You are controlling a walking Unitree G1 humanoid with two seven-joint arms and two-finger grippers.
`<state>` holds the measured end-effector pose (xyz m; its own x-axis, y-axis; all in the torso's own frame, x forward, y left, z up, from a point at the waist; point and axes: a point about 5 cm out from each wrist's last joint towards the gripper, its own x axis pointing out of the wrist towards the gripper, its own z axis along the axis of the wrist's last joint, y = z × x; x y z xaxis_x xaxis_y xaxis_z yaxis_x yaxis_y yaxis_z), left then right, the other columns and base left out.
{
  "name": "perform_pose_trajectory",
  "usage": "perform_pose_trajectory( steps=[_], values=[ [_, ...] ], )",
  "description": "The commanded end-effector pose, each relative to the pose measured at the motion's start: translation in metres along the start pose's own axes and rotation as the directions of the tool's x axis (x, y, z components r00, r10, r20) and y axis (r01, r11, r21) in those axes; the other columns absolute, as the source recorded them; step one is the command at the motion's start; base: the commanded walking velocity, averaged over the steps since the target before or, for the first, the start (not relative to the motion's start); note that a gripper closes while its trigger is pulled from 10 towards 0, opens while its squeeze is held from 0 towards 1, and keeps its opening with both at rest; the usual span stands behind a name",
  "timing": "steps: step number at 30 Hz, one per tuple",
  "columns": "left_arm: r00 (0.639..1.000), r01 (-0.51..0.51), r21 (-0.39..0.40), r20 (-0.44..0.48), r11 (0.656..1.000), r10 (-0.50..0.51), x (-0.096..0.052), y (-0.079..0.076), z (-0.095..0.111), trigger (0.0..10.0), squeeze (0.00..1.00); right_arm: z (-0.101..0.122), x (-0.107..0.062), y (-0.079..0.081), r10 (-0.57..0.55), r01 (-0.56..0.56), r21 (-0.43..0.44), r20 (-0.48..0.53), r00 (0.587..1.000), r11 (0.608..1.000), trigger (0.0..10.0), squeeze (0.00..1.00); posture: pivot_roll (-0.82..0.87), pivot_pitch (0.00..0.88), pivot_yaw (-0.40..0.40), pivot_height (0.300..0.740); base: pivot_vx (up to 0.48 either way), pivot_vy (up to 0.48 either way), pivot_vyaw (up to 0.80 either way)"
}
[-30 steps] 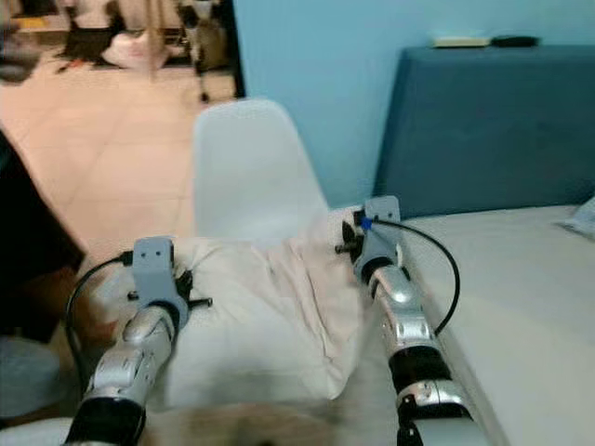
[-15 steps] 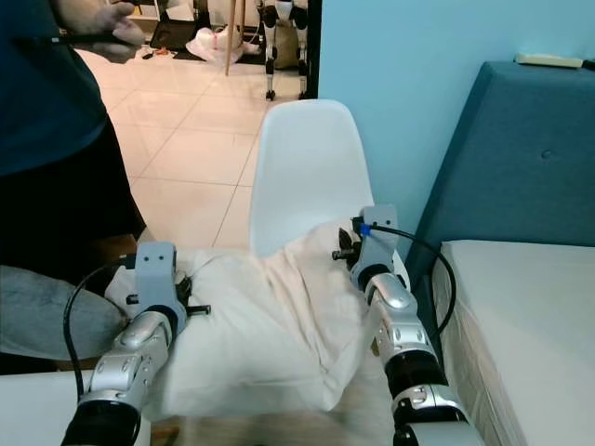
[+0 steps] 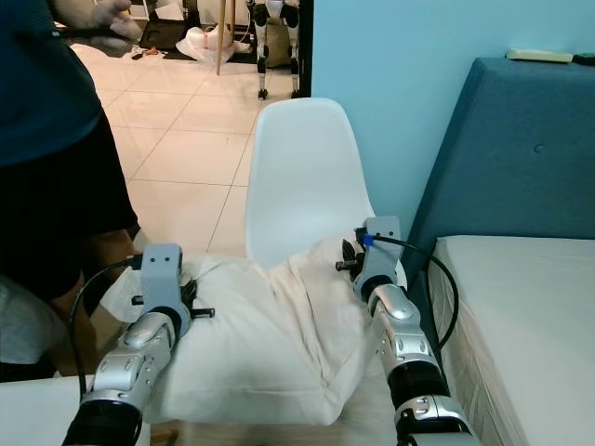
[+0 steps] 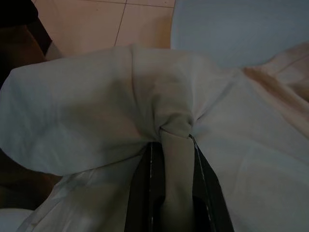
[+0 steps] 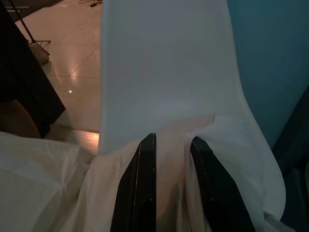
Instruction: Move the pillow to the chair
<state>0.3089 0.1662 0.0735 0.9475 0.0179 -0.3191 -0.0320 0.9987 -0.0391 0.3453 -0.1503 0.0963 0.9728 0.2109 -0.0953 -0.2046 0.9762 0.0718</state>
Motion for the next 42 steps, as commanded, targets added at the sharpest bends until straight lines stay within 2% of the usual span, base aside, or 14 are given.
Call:
perform_pose_trajectory(
  steps=[1, 4, 11, 17, 22, 31, 38, 40, 42],
  values=[
    [0.998, 0.024, 0.022, 0.056, 0.999, -0.025, 0.002, -0.005, 0.012, 10.0, 0.00, 0.006, 0.001, 0.007, 0.031, -0.031, -0.014, 0.026, 0.999, 0.999, 10.0, 0.00, 0.03, 0.056, -0.029, 0.740, 0.000, 0.000, 0.00],
    [0.997, 0.040, 0.030, 0.066, 0.999, -0.042, 0.002, -0.008, 0.013, 10.0, 0.00, 0.006, 0.001, 0.008, 0.029, -0.028, -0.012, 0.032, 0.999, 1.000, 10.0, 0.00, 0.03, 0.057, -0.028, 0.740, 0.000, 0.000, 0.00],
    [0.997, 0.037, 0.033, 0.066, 0.999, -0.040, 0.002, -0.010, 0.013, 10.0, 0.00, 0.006, -0.001, 0.008, 0.028, -0.028, -0.012, 0.034, 0.999, 1.000, 10.0, 0.00, 0.02, 0.063, -0.028, 0.740, 0.000, -0.480, 0.00],
    [0.996, 0.041, -0.029, 0.085, 0.999, -0.039, 0.001, -0.012, 0.016, 10.0, 0.00, 0.006, -0.002, 0.005, 0.024, -0.023, -0.013, 0.035, 0.999, 1.000, 10.0, 0.00, 0.02, 0.075, -0.038, 0.740, 0.000, 0.000, 0.00],
    [0.995, 0.033, -0.021, 0.091, 0.999, -0.031, 0.001, -0.012, 0.018, 10.0, 0.00, 0.009, -0.003, 0.005, 0.032, -0.031, -0.019, 0.040, 0.999, 0.999, 10.0, 0.00, 0.01, 0.101, -0.054, 0.740, 0.000, 0.000, 0.00],
    [0.991, -0.032, -0.062, 0.128, 0.998, 0.039, -0.004, 0.003, 0.022, 10.0, 0.00, 0.014, -0.001, 0.012, 0.084, -0.082, -0.043, 0.030, 0.996, 0.996, 10.0, 0.00, 0.02, 0.165, -0.096, 0.740, 0.000, 0.000, 0.00],
    [0.991, -0.035, -0.054, 0.127, 0.998, 0.041, -0.006, 0.002, 0.021, 10.0, 0.00, 0.015, 0.000, 0.016, 0.095, -0.094, -0.046, 0.024, 0.995, 0.995, 10.0, 0.00, 0.02, 0.185, -0.103, 0.740, 0.000, -0.137, 0.00],
    [0.990, -0.029, -0.023, 0.139, 0.999, 0.032, -0.007, -0.001, 0.021, 10.0, 0.00, 0.017, 0.001, 0.016, 0.095, -0.094, -0.046, 0.027, 0.995, 0.995, 10.0, 0.00, 0.02, 0.185, -0.101, 0.740, 0.000, -0.480, 0.00],
    [0.990, -0.030, -0.055, 0.139, 0.998, 0.037, -0.007, -0.001, 0.021, 10.0, 0.00, 0.018, 0.001, 0.016, 0.090, -0.089, -0.048, 0.033, 0.995, 0.995, 10.0, 0.00, 0.02, 0.182, -0.099, 0.740, 0.000, -0.240, 0.00]
  ],
)
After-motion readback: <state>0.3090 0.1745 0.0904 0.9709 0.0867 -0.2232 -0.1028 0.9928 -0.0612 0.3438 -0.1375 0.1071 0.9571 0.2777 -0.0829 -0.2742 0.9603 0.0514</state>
